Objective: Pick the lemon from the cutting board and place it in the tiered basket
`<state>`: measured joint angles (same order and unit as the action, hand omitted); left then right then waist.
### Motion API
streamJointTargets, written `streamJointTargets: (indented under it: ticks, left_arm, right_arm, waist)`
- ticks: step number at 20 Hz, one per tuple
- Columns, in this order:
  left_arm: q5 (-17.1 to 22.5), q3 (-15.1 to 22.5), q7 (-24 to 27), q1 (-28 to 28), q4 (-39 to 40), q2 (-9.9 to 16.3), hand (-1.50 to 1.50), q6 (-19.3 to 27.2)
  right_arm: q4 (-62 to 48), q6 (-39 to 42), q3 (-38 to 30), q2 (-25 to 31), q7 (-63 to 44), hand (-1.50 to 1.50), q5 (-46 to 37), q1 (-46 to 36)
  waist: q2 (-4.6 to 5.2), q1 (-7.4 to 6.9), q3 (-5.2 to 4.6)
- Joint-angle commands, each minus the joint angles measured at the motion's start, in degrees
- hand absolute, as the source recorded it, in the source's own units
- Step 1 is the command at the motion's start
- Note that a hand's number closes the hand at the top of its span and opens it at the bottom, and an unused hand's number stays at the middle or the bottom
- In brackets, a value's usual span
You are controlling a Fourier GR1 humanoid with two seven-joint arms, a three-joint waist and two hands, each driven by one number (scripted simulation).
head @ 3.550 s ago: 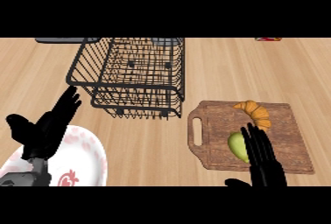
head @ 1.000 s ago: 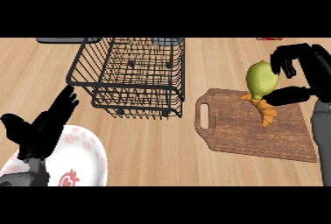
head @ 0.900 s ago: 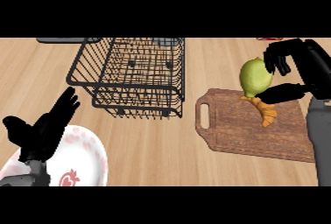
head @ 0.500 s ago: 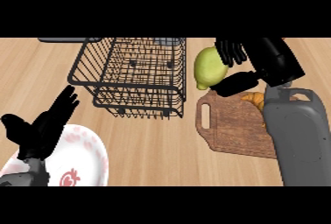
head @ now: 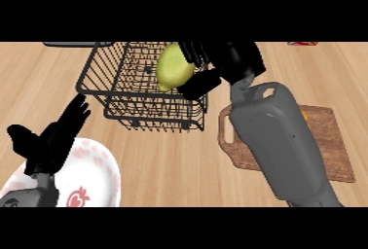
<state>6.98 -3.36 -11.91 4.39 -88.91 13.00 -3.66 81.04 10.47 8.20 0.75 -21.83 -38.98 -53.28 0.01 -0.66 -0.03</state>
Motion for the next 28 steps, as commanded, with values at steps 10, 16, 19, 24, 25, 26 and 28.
streamJointTargets:
  ticks: [10, 16, 19, 24, 25, 26, 28]
  left_arm:
    - [-1.05, -0.26, -0.64, 0.53, 0.0, -1.19, 0.0, -0.4]
    - [-0.66, -0.8, -1.3, -0.4, -1.85, -0.65, 0.0, -1.42]
    - [-2.43, 1.8, -2.55, 1.07, -2.43, -2.75, 0.0, -0.02]
    - [-0.89, -0.6, -3.59, 4.19, -0.47, -1.39, 0.0, -0.7]
    - [-1.24, -0.37, -2.16, 0.36, -1.72, -1.21, 0.0, -1.58]
    - [-1.06, -1.03, 0.25, 4.16, 3.14, -0.82, 0.0, -2.6]
    - [-1.69, -0.64, -1.53, 3.12, 1.36, -1.29, 0.0, -1.62]
  right_arm:
    - [-19.93, -11.1, 7.28, -0.7, -2.29, 1.5, 4.48, -9.28]
    - [-24.48, -18.43, 10.51, -0.69, 2.09, 1.5, 1.26, -6.37]
    - [-32.0, -24.94, 13.82, -0.71, 0.6, 1.5, 5.71, -13.37]
    - [-34.12, -34.84, 11.23, -0.73, 4.71, 1.5, 9.29, -14.0]
    - [-34.25, -36.57, 14.32, -0.74, 4.57, 1.5, 9.9, -12.04]
    - [-38.87, -37.96, 13.39, -0.73, 6.23, 1.5, 12.22, -16.44]
    - [-41.58, -38.55, 15.47, -0.73, 7.03, -1.5, 14.21, -17.65]
  waist:
    - [0.13, -0.54, 0.01]
    - [0.1, -0.4, 0.02]
    - [0.29, -1.41, 0.0]
    - [0.5, -1.54, 0.01]
    - [0.29, -1.33, 0.01]
    - [0.78, -2.21, -0.03]
    - [0.56, -1.98, -0.01]
